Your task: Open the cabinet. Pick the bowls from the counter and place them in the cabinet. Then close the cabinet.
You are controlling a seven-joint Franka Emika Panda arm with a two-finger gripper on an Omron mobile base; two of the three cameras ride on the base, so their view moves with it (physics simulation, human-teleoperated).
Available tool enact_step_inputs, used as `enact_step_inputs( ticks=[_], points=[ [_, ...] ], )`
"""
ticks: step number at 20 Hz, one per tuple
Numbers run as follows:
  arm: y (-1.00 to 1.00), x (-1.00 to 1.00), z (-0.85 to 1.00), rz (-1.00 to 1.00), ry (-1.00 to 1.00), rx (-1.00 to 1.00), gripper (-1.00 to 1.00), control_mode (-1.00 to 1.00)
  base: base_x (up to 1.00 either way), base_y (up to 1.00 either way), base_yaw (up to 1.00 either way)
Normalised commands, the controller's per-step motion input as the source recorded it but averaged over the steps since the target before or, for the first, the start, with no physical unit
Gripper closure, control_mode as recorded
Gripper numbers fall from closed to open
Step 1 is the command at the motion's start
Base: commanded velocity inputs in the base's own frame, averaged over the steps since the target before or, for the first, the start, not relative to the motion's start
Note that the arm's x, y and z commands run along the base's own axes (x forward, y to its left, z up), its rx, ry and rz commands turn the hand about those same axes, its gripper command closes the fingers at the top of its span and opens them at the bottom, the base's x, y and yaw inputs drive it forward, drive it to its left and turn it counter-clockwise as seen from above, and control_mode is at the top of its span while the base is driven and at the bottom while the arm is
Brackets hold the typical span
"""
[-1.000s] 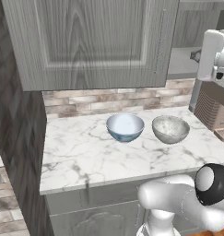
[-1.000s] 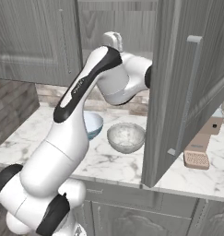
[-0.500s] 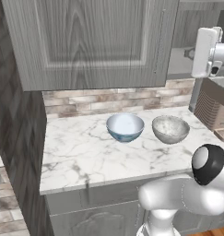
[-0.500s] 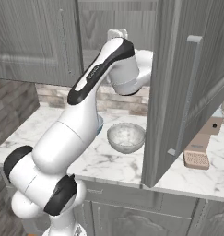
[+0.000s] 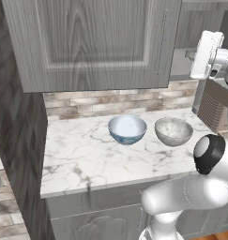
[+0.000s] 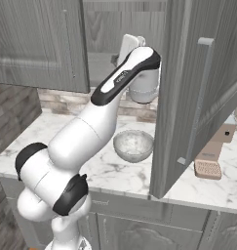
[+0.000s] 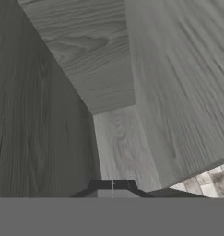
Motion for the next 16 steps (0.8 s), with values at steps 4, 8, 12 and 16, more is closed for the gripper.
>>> enact_step_inputs(
  ticks=[4,8,12,16],
  points=[
    [0.0,0.16,0.08,0.0,0.0,0.0,1.0,-1.0,0.0,0.0,0.0],
    [0.0,0.14,0.1,0.0,0.0,0.0,1.0,-1.0,0.0,0.0,0.0],
    [0.0,0.07,0.01,0.0,0.0,0.0,1.0,-1.0,0.0,0.0,0.0],
    [0.01,0.08,0.0,0.0,0.0,0.0,1.0,-1.0,0.0,0.0,0.0]
  ],
)
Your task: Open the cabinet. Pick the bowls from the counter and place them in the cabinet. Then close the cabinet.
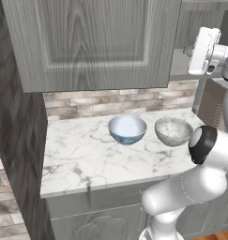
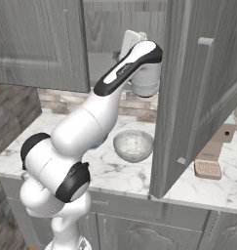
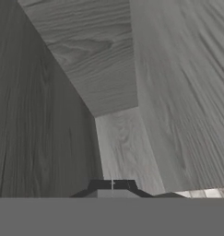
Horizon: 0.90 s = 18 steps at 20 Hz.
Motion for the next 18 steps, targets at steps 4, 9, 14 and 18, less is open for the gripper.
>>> enact_step_inputs(
  ticks=[4,9,14,18],
  points=[
    [0.13,0.08,0.0,0.0,0.0,0.0,1.0,-1.0,0.0,0.0,0.0],
    [0.33,0.03,0.01,0.0,0.0,-0.02,1.0,-1.0,0.0,0.0,0.0],
    [0.21,0.1,0.01,0.0,0.0,0.0,1.0,-1.0,0.0,0.0,0.0],
    [0.22,0.13,0.0,0.0,0.0,0.0,1.0,-1.0,0.0,0.0,0.0]
  ],
)
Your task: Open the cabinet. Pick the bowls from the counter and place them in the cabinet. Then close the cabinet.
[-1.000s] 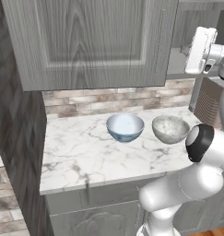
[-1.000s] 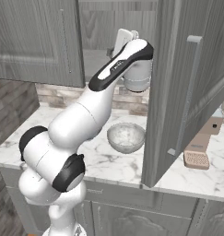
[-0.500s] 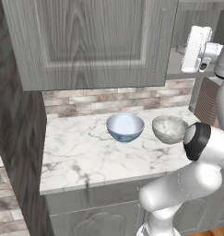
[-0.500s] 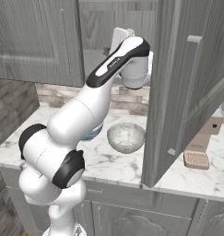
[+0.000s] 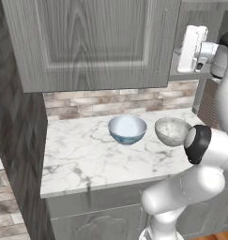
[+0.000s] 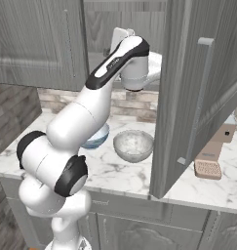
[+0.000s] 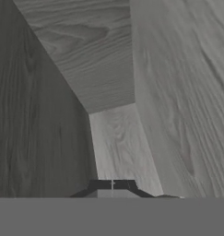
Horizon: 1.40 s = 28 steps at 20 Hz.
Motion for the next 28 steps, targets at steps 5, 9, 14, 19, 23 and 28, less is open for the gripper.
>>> enact_step_inputs(
  ticks=[5,9,14,19,23,28],
  points=[
    [0.31,0.23,0.0,0.0,0.0,0.0,1.0,-1.0,0.0,0.0,0.0],
    [0.18,0.42,0.0,0.0,0.0,0.0,1.0,-1.0,0.0,0.0,0.0],
    [0.0,0.62,0.0,0.0,-0.01,0.0,1.0,-1.0,0.0,0.0,0.0],
    [0.0,0.44,0.0,0.0,-0.03,0.0,1.0,-1.0,0.0,0.0,0.0],
    [0.18,-0.01,0.0,0.03,-0.03,0.0,1.0,-1.0,0.0,0.0,0.0],
    [0.35,-0.43,0.0,0.07,-0.02,0.0,1.0,-1.0,0.0,0.0,0.0]
  ],
)
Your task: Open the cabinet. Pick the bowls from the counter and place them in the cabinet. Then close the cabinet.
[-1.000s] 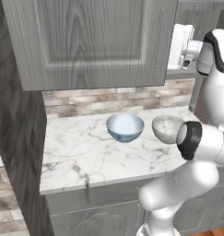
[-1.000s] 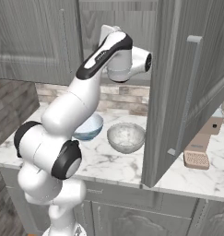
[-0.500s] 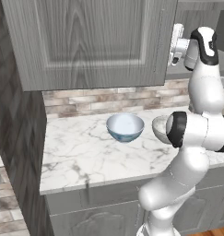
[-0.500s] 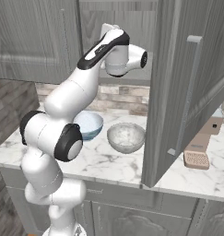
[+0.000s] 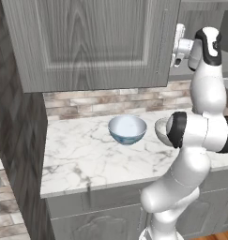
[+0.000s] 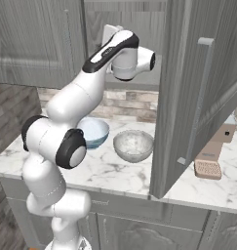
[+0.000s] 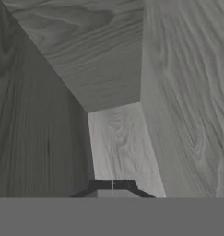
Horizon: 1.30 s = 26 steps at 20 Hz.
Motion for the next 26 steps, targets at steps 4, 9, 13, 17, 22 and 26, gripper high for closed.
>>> enact_step_inputs(
  ticks=[4,9,13,17,22,26],
  points=[
    [0.37,-0.54,0.0,0.09,-0.01,0.0,1.0,-1.0,0.0,0.0,0.0],
    [0.03,-0.57,0.0,0.09,0.0,0.05,1.0,-1.0,0.0,0.0,0.0],
    [0.0,-0.68,0.0,0.08,-0.02,0.1,1.0,-1.0,0.0,0.0,0.0],
    [0.04,-0.77,0.0,0.07,-0.03,0.09,1.0,-1.0,0.0,0.0,0.0],
    [0.18,-0.81,0.0,0.06,-0.02,0.06,1.0,-1.0,0.0,0.0,0.0],
    [0.02,-0.91,0.0,0.06,-0.04,0.08,1.0,-1.0,0.0,0.0,0.0]
  ],
)
